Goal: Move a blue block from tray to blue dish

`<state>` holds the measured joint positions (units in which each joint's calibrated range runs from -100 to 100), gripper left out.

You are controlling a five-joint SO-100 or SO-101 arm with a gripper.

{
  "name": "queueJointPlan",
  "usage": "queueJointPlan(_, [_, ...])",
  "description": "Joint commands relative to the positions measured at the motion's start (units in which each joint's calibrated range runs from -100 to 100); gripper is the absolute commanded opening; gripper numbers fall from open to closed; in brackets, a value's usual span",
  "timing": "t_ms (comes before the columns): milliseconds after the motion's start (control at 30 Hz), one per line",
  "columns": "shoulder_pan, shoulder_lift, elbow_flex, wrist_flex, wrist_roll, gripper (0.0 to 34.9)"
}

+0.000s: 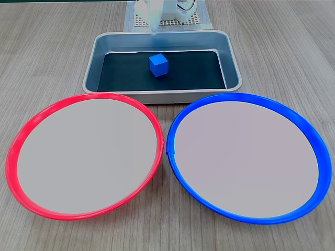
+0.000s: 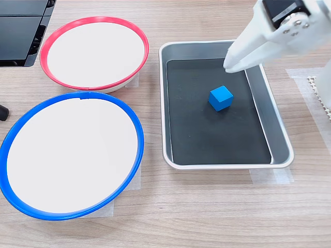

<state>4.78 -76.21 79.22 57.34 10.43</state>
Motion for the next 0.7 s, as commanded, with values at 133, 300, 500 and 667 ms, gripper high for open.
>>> queueJointPlan(133, [1.39, 21.16, -13.54, 7.08, 13.28, 13.6])
queueJointPlan(300, [1.10, 32.08, -12.17, -1.25, 16.65, 18.0])
queueJointPlan(500, [-0.21, 42.06, -12.90, -6.29, 17.73, 18.5])
queueJointPlan(667, [-0.21, 45.47, -11.72, -8.60, 18.71, 8.5])
